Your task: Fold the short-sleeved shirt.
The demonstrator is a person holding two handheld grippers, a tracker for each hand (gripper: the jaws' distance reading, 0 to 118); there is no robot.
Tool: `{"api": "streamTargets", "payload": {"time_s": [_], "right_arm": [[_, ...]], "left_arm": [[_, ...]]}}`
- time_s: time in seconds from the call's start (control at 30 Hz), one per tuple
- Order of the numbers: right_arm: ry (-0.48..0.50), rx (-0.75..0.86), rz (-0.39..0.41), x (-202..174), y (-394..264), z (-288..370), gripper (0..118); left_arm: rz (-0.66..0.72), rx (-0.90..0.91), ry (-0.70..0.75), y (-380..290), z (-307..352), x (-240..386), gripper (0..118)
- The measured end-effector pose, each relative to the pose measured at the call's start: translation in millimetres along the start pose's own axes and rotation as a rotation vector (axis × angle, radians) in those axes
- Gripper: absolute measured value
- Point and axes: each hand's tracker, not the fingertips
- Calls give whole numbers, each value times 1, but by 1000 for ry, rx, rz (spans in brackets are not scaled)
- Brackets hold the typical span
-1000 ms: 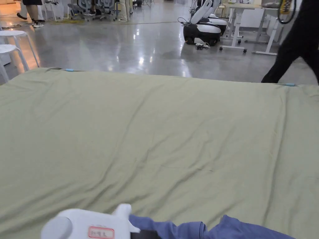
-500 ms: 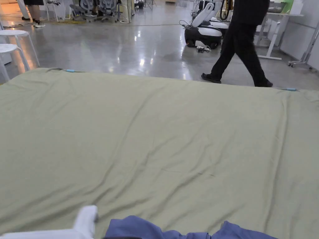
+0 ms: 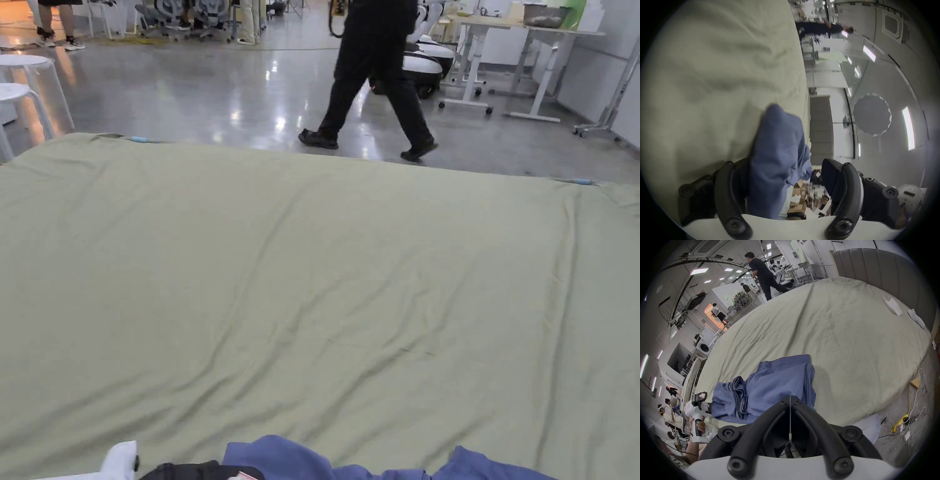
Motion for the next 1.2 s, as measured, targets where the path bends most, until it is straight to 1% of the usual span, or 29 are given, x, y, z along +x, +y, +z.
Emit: {"api": "streamTargets", "payload": {"time_s": [0.07,0.1,0.13,0.17,0.2,0.23,0.27,0.37,0.47,0.5,0.6,0.67,0.7,0.73,0.8,0.83,0.9,0.97,1.03,1.13,1.2], "right_arm": [[0,0,-4,7,1,-3,3],[-3,0,-6,7,2,-4,3],[-6,-1,-9,6,1,-5,3],[-6,-3,-11,5,0,-7,3],[-2,-8,-16,5,-1,-8,3],[3,-15,-21,5,-1,-8,3],[6,-19,-23,5,-2,-8,3],[8,-21,-24,6,-4,-6,3],[6,-8,-30,7,-3,-3,3],[5,-3,-33,8,-2,-2,3],[7,7,-29,9,-1,-3,3],[12,10,-26,9,0,-3,3],[16,10,-27,10,-1,-5,3],[19,8,-28,10,-1,-5,3],[24,4,-29,11,-2,-6,3],[25,1,-30,12,-3,-8,3],[25,-6,-31,13,-4,-10,3],[24,-10,-36,15,-5,-12,3],[31,-11,-41,17,-6,-10,3],[31,-5,-45,21,-9,-5,3],[24,2,-51,25,-9,-1,3]], "left_arm": [[-49,-49,-10,3,-22,6,94],[-46,-48,10,5,-31,4,80],[-32,-62,76,8,-42,0,50],[-19,-66,160,7,-53,-3,13],[26,-53,132,5,-58,-12,13],[60,-29,40,5,-51,-12,13],[82,-28,37,4,-46,-7,13],[71,-6,35,-3,-14,-3,13],[115,47,-36,-10,26,1,13],[86,73,-10,-11,43,5,13],[-40,158,185,-13,81,27,13],[-56,185,282,-17,96,42,13],[-54,200,346,-18,103,50,13],[-79,212,418,-21,105,60,13],[-171,207,539,-29,97,84,13],[-229,204,560,-34,90,95,13],[-273,205,576,-42,67,111,13],[-305,181,622,-43,40,123,13],[-381,149,641,-44,8,131,14],[-477,55,648,-46,-39,137,14],[-517,3,649,-47,-63,135,14]]}}
